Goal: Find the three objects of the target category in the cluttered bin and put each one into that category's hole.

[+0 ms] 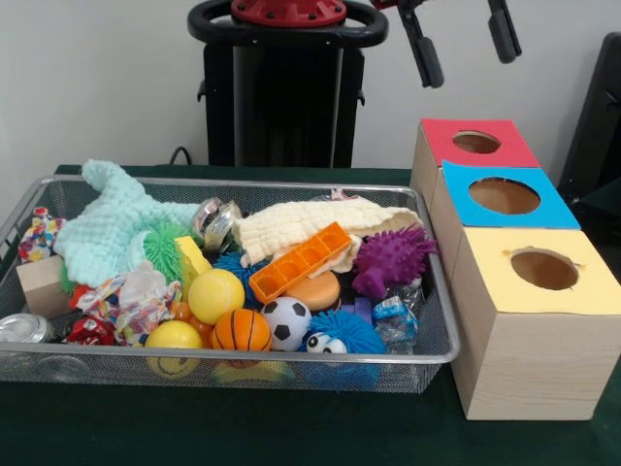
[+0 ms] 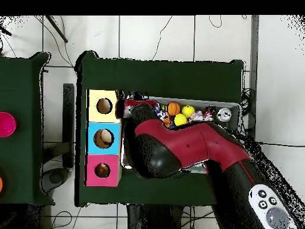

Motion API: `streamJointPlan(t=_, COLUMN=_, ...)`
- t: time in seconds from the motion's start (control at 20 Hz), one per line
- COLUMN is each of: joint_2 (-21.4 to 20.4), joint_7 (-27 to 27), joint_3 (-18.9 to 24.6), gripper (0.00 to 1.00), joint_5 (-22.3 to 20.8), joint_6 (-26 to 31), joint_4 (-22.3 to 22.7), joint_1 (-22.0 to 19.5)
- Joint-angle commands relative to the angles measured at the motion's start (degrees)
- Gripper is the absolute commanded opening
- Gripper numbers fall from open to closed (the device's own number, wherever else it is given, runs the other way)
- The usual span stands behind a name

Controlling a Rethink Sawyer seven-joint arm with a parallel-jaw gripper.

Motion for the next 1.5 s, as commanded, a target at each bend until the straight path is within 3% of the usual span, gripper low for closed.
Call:
streamJointPlan(t=0.05, joint_2=-3.7, joint_7=17.4, joint_3=-22.6, gripper=1.0, joint_5=-2.7, joint_6=11.5, joint_4=-6.9, joint_1=16.7)
streamJointPlan(t=0.6, joint_2=-2.4, joint_7=9.4, joint_3=-27.1, gripper=1.0, joint_5=3.9, joint_6=8.1, joint_4=-6.6, joint_1=18.7)
streamJointPlan(t=1.1, joint_2=0.7, joint_7=2.9, joint_3=-25.6, gripper=1.0, joint_5=4.8, joint_6=7.8, joint_4=-9.4, joint_1=15.9)
streamJointPlan(t=1.3, joint_2=2.2, joint_7=2.9, joint_3=-27.6, gripper=1.0, joint_5=2.8, joint_6=6.4, joint_4=-11.3, joint_1=16.9)
streamJointPlan(t=1.5, joint_2=6.0, joint_7=8.1, joint_3=-33.0, gripper=1.0, joint_5=3.4, joint_6=2.4, joint_4=-11.3, joint_1=19.4)
